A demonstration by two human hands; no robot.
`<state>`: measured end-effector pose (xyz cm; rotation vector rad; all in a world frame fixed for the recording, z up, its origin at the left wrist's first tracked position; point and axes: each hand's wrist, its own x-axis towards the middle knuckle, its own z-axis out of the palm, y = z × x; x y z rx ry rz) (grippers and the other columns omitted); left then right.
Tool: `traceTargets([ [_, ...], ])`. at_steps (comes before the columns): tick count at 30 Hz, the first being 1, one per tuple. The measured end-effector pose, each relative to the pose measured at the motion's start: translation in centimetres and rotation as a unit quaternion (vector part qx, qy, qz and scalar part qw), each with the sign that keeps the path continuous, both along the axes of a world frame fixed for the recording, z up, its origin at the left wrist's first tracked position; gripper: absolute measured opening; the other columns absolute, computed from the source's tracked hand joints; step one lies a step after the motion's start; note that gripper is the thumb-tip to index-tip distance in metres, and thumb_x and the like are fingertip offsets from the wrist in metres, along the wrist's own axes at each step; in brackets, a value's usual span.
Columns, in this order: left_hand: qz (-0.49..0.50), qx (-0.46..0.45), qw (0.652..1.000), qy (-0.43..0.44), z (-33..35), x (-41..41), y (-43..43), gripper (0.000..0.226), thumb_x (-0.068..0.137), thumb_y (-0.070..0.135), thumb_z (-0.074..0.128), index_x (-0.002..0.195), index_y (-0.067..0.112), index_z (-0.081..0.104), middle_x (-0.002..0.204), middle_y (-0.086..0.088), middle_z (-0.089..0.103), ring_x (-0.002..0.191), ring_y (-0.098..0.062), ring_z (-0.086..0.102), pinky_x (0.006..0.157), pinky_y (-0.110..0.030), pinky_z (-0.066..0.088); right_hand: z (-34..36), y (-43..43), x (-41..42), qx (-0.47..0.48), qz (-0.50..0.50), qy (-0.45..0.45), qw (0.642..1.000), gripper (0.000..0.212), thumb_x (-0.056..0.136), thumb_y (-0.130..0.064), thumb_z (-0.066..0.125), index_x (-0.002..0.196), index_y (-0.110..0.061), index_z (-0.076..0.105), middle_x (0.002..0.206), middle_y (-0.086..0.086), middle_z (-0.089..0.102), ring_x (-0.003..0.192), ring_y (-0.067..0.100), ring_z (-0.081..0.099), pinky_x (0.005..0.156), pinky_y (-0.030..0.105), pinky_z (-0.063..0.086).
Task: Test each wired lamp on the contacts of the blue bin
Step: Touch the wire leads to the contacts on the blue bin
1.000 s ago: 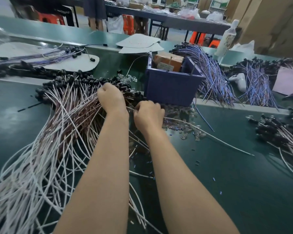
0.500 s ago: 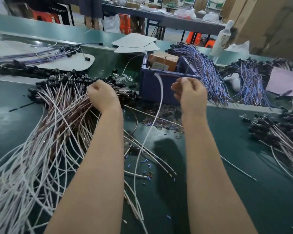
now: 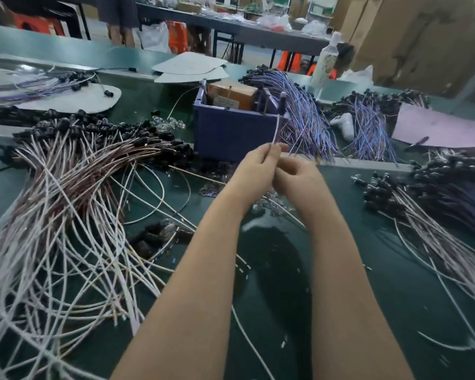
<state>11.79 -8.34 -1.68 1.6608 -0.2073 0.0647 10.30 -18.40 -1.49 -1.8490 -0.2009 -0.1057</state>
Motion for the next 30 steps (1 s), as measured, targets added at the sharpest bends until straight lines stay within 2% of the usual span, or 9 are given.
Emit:
traceTargets([
  [3, -0.02, 0.094, 0.995, -0.036, 0.1, 0.0, -0.3, 0.033, 0.102, 0.023, 0.038, 0.115, 0.007, 0.064, 0.113, -0.012, 0.064, 0.105, -0.022, 0.059, 0.094, -0.034, 0.047, -1.1, -1.0, -0.1, 0.135, 0.074, 0.055, 0.986, 0.021, 0.091, 0.004, 0.048, 0.097, -0.001, 0.068, 0.088, 0.019, 0.064, 0.084, 0.026, 0.058, 0.082, 0.04, 0.048],
  [7, -0.026, 0.067, 0.997, -0.011, 0.2, -0.4, -0.3, 0.037, 0.102, 0.034, 0.038, 0.112, 0.01, 0.065, 0.114, -0.01, 0.065, 0.108, -0.02, 0.06, 0.098, -0.036, 0.046, -1.7, -1.3, 0.1, 0.245, 0.121, 0.076, 0.959, 0.016, 0.095, -0.003, 0.051, 0.1, -0.002, 0.066, 0.092, 0.012, 0.069, 0.086, 0.022, 0.066, 0.078, 0.029, 0.055],
  [10, -0.045, 0.051, 0.996, 0.057, -0.2, -0.7, 0.1, 0.036, 0.1, 0.039, 0.041, 0.118, 0.013, 0.056, 0.114, -0.009, 0.065, 0.091, -0.015, 0.064, 0.09, -0.036, 0.05, -1.6, -1.0, 0.7, 0.292, -0.017, 0.05, 0.955, 0.011, 0.094, -0.008, 0.055, 0.091, -0.003, 0.064, 0.082, 0.011, 0.068, 0.074, 0.02, 0.065, 0.068, 0.026, 0.056],
  [13, -0.102, 0.086, 0.983, 0.123, -0.4, -0.9, 1.8, 0.026, 0.101, 0.031, 0.042, 0.097, 0.011, 0.058, 0.09, -0.007, 0.07, 0.063, -0.008, 0.065, 0.065, -0.023, 0.054, -1.1, -1.7, 1.1, 0.383, -0.209, 0.004, 0.9, 0.015, 0.093, -0.008, 0.058, 0.079, -0.012, 0.061, 0.062, -0.005, 0.065, 0.058, 0.005, 0.062, 0.061, 0.021, 0.055],
  [15, -0.106, 0.104, 0.982, 0.116, -0.3, -0.9, 2.7, 0.025, 0.101, 0.023, 0.044, 0.093, 0.009, 0.063, 0.075, 0.001, 0.069, 0.05, -0.003, 0.055, 0.048, -0.014, 0.045, -1.1, -2.1, 1.2, 0.418, -0.266, -0.006, 0.868, 0.016, 0.092, -0.012, 0.061, 0.076, -0.014, 0.061, 0.061, -0.007, 0.064, 0.057, 0.004, 0.062, 0.06, 0.02, 0.055],
  [17, -0.066, 0.123, 0.987, 0.083, -0.3, -0.6, 3.1, 0.024, 0.099, 0.017, 0.047, 0.088, 0.012, 0.066, 0.069, 0.005, 0.066, 0.046, -0.002, 0.047, 0.045, -0.013, 0.039, -1.4, -2.0, 1.1, 0.417, -0.264, 0.006, 0.87, 0.018, 0.093, -0.016, 0.059, 0.076, -0.014, 0.063, 0.057, -0.009, 0.064, 0.055, 0.003, 0.061, 0.058, 0.018, 0.054],
  [22, 0.008, 0.136, 0.988, 0.073, -0.8, -0.2, 2.7, 0.02, 0.096, 0.006, 0.047, 0.085, 0.014, 0.062, 0.086, -0.009, 0.07, 0.062, -0.01, 0.056, 0.059, -0.021, 0.048, -2.2, -1.4, 1.3, 0.335, -0.231, 0.037, 0.913, 0.026, 0.097, -0.015, 0.053, 0.074, -0.01, 0.063, 0.049, -0.008, 0.059, 0.045, 0.001, 0.054, 0.048, 0.012, 0.047],
  [26, 0.045, 0.124, 0.989, 0.072, -1.0, 0.0, 2.8, 0.013, 0.092, 0.013, 0.055, 0.085, 0.018, 0.064, 0.08, -0.002, 0.067, 0.063, -0.01, 0.054, 0.044, -0.01, 0.04, -2.3, -1.5, 1.4, 0.3, -0.261, 0.033, 0.917, 0.026, 0.099, -0.016, 0.048, 0.077, -0.014, 0.061, 0.063, 0.0, 0.056, 0.051, 0.004, 0.052, 0.051, 0.014, 0.047],
  [30, 0.076, 0.109, 0.99, 0.044, -1.0, 0.3, 2.6, 0.01, 0.093, 0.019, 0.056, 0.092, 0.019, 0.065, 0.083, 0.002, 0.064, 0.074, -0.012, 0.057, 0.064, -0.024, 0.045, -2.2, -0.9, 0.9, 0.27, -0.205, 0.051, 0.939, 0.022, 0.097, -0.013, 0.051, 0.079, -0.012, 0.063, 0.063, 0.002, 0.056, 0.049, 0.004, 0.053, 0.052, 0.014, 0.049],
])
